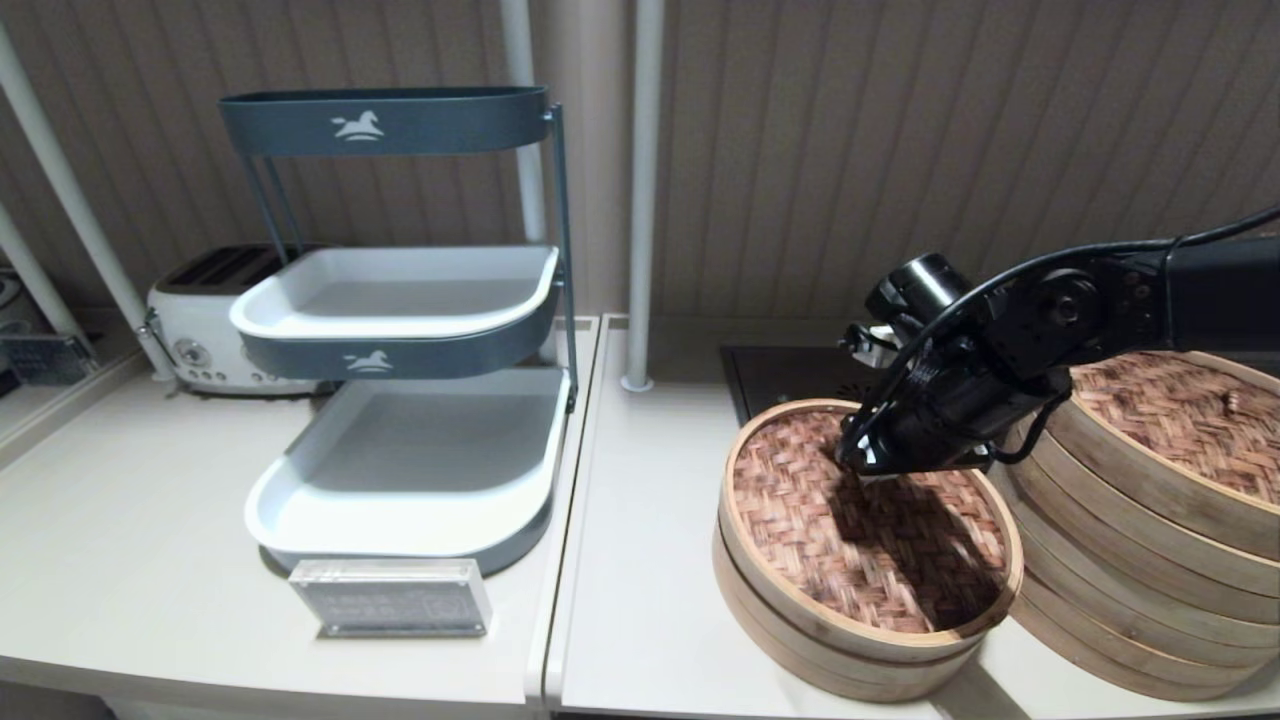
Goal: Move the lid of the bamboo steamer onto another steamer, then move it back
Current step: Pick up the steamer
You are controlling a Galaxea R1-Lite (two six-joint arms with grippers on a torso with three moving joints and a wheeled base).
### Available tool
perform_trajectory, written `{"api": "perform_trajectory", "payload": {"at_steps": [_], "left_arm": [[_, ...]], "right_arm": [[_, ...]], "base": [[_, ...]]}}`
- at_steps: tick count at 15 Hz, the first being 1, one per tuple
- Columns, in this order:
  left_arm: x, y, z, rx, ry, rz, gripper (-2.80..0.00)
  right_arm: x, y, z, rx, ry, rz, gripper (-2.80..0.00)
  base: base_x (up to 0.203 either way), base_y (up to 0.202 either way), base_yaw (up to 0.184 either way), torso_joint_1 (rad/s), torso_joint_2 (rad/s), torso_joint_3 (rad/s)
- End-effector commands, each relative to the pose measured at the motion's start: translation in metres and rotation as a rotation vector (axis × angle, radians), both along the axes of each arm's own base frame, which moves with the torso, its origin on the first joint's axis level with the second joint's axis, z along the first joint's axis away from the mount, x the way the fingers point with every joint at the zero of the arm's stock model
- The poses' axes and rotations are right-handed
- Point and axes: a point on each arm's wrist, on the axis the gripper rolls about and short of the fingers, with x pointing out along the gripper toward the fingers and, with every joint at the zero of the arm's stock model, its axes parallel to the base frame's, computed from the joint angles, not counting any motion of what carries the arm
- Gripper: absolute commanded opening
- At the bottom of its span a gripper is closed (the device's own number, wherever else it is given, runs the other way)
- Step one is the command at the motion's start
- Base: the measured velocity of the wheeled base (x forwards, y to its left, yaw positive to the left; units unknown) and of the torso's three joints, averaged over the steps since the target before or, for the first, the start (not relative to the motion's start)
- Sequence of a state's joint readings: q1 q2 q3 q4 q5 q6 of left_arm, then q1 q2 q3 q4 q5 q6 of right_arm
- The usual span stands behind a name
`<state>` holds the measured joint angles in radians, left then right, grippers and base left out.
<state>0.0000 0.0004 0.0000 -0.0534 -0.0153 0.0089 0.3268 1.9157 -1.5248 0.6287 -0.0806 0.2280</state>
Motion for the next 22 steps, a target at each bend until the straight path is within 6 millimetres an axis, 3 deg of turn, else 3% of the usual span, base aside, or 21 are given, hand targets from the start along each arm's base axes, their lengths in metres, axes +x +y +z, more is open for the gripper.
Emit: {"api": "perform_trajectory", "payload": {"at_steps": [1,6,9,11,12,22], "left_arm": [[0.002,0.0,-0.008,0.0,0.027,0.0,-2.8],[0.002,0.0,-0.008,0.0,0.027,0.0,-2.8],[0.002,0.0,-0.008,0.0,0.027,0.0,-2.8],[0.002,0.0,-0.008,0.0,0.027,0.0,-2.8],[0.002,0.0,-0.008,0.0,0.027,0.0,-2.8],[0.002,0.0,-0.008,0.0,0.027,0.0,-2.8]], "right_arm": [[-0.011,0.001,0.022,0.022,-0.067,0.012,-2.8],[-0.016,0.002,0.033,0.006,-0.108,0.003,-2.8],[-0.014,0.003,0.026,-0.005,-0.085,0.001,-2.8],[-0.007,0.005,0.009,-0.03,-0.038,-0.015,-2.8],[-0.005,0.005,0.002,-0.033,-0.018,-0.024,0.0],[0.01,0.011,-0.022,-0.036,0.044,-0.042,0.0]], "base": [[0.0,0.0,0.0,0.0,0.0,0.0],[0.0,0.0,0.0,0.0,0.0,0.0],[0.0,0.0,0.0,0.0,0.0,0.0],[0.0,0.0,0.0,0.0,0.0,0.0],[0.0,0.0,0.0,0.0,0.0,0.0],[0.0,0.0,0.0,0.0,0.0,0.0]]}}
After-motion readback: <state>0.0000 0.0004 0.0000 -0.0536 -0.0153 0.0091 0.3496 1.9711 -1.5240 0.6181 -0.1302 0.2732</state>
